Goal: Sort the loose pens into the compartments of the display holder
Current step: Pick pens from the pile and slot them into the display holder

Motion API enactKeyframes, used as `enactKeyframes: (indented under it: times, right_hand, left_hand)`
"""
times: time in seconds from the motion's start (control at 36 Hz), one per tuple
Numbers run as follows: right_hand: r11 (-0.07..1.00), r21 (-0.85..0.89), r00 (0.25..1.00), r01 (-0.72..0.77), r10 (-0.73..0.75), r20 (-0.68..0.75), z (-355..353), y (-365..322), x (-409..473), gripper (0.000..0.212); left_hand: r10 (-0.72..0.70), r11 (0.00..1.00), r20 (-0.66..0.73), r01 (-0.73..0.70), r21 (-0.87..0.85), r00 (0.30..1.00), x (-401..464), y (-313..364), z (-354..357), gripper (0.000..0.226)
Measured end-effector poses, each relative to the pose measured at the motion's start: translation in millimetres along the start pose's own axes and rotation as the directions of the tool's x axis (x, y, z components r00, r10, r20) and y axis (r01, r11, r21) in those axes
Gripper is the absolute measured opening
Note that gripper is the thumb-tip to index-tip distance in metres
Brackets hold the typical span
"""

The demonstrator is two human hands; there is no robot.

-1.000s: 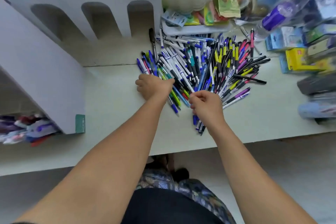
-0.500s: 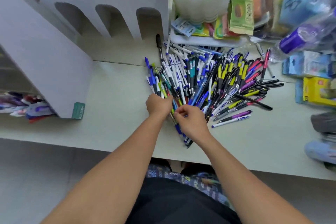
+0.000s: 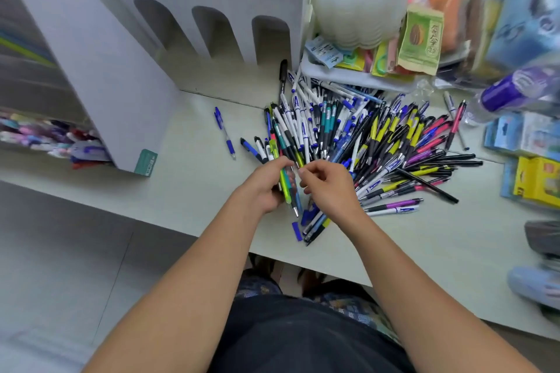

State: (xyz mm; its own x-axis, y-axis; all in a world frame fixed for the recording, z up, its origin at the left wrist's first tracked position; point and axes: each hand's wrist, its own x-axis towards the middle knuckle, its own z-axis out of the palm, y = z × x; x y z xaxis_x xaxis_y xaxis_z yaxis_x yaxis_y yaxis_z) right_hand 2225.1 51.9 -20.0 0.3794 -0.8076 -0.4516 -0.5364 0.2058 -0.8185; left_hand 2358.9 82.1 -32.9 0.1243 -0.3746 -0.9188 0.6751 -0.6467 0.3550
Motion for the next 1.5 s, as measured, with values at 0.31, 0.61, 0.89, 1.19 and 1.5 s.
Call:
enactKeyframes:
  times: [0.31,0.61,0.89,1.19,1.5]
  right_hand:
    - [0.997,0.074,0.991,-0.028,0.037,-0.125,-8,-13,-7,0.021]
    - [0.957,0.286,0.987,0.042,0.004,-0.158,-7,-65,0,0.03]
    - [0.892,0.327,0.949,0.311,-0.313,-0.05,-18,-135,27,0.031]
    - [0.949,0.072,0.949,0.308,-0.302,-0.093,-22,-123,22,0.027]
    - [0.688,0.674,0.931,0.267,-0.003,-0.366,-10,-94,-17,0.057]
  left_hand:
    - [0.249,0.945,0.169,-0.278,0.175,0.954,-23,18,-6,0.023]
    - [0.365,0.849,0.287,-0.443,0.289,0.886,-48,34,-13,0.013]
    - [0.317,0.59,0.441,-0.538,0.602,0.84,-80,44,-18,0.014]
    - [0.225,0.71,0.488,-0.484,0.511,0.844,-95,63,2,0.018]
    - [0.473,0.812,0.128,-0.375,-0.447,0.871,-98,82,6,0.024]
